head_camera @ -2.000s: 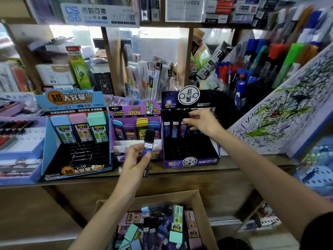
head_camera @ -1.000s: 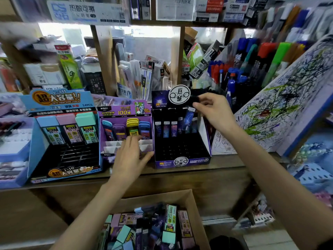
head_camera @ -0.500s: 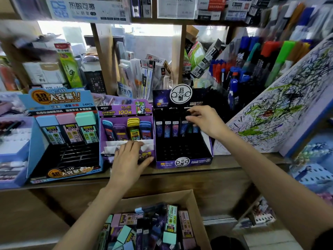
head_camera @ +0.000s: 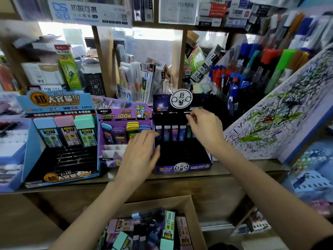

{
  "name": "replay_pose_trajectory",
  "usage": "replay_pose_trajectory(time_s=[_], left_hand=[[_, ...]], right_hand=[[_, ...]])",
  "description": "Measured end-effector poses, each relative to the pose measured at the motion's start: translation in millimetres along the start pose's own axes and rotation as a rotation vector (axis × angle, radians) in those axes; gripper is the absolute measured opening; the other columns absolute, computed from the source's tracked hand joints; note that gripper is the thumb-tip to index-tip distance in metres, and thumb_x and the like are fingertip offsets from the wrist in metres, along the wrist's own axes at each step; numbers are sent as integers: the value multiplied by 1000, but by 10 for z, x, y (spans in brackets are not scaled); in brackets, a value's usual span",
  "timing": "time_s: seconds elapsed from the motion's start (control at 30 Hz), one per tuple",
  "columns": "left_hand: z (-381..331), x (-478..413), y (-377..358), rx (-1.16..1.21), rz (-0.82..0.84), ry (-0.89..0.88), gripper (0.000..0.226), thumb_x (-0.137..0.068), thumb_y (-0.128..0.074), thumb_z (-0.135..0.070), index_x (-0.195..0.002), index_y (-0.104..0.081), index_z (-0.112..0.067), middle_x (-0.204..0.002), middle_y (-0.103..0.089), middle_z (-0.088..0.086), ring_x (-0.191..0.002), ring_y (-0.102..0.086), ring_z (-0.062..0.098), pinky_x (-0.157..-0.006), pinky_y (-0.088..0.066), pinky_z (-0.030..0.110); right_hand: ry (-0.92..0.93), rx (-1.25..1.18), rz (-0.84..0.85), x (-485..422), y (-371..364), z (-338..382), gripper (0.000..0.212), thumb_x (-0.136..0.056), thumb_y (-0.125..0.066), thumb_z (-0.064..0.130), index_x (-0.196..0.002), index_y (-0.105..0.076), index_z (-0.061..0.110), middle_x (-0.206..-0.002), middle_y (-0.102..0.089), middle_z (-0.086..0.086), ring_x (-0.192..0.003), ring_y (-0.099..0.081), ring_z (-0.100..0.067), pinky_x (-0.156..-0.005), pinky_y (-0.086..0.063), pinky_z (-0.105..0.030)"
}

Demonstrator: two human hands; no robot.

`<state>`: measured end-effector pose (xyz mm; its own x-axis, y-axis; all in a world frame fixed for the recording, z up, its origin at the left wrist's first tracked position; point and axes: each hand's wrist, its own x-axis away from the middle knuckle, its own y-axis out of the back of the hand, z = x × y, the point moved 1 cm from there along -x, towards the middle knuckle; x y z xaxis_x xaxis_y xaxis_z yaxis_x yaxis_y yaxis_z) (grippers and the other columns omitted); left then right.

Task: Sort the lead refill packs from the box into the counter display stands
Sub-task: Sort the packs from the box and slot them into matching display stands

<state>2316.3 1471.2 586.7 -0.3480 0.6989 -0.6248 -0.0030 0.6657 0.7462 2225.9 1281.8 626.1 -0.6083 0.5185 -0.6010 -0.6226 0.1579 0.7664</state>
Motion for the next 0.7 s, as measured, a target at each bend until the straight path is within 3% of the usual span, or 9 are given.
replay_pose_trajectory(time_s=[0.03, 0.1, 0.17, 0.33, 0.5, 0.7], left_hand=[[-70, -108, -14, 7, -9, -43, 29, -87, -59, -13, -115, -57, -7, -112, -59, 8, -101, -57, 25, -83, -45, 35], [-202, -323, -86, -5, 4, -81, 38, -86, -59, -12, -123, -54, -6, -123, -56, 8, -115, -52, 24, -96, -40, 35], [-289, -496, -195, -21, 41, -75, 45, -87, -56, -11, -132, -48, -4, -134, -50, 10, -127, -44, 25, -106, -31, 33], [-273, -680, -436, -232, 155, 53, 64, -88, -49, -16, -145, -21, -5, -151, -23, 14, -142, -15, 29, -117, -12, 40], [-237, -650, -524, -302, 182, 72, 72, -87, -49, -19, -148, -13, -3, -153, -22, 13, -143, -12, 28, -117, -6, 40], [-228, -618, -396, -208, 164, 34, 68, -88, -49, -15, -147, -18, -3, -152, -22, 15, -144, -11, 28, -117, -5, 38]], right_hand=[[76, 24, -46, 43, -19, -8, 19, -93, -53, 19, -104, -64, 8, -98, -63, -8, -87, -60, -27, -66, -49, -34], [171, 41, 48, 101, -97, -36, 41, -86, -53, 2, -127, -54, 6, -123, -54, -14, -110, -52, -32, -91, -45, -42], [200, 85, 97, 143, -153, -58, 56, -80, -55, -3, -134, -47, 6, -131, -48, -18, -118, -47, -36, -105, -35, -47], [171, 173, 33, 234, -235, -16, 63, -72, -61, 0, -133, -48, 7, -127, -53, -18, -121, -48, -36, -107, -34, -52], [72, 199, 19, 228, -286, 36, 61, -80, -55, 8, -139, -42, 17, -134, -47, -15, -128, -40, -33, -104, -31, -47], [64, 222, 138, 210, -228, 42, 67, -85, -53, 15, -147, -27, 21, -141, -35, -15, -133, -30, -32, -110, -24, -44]])
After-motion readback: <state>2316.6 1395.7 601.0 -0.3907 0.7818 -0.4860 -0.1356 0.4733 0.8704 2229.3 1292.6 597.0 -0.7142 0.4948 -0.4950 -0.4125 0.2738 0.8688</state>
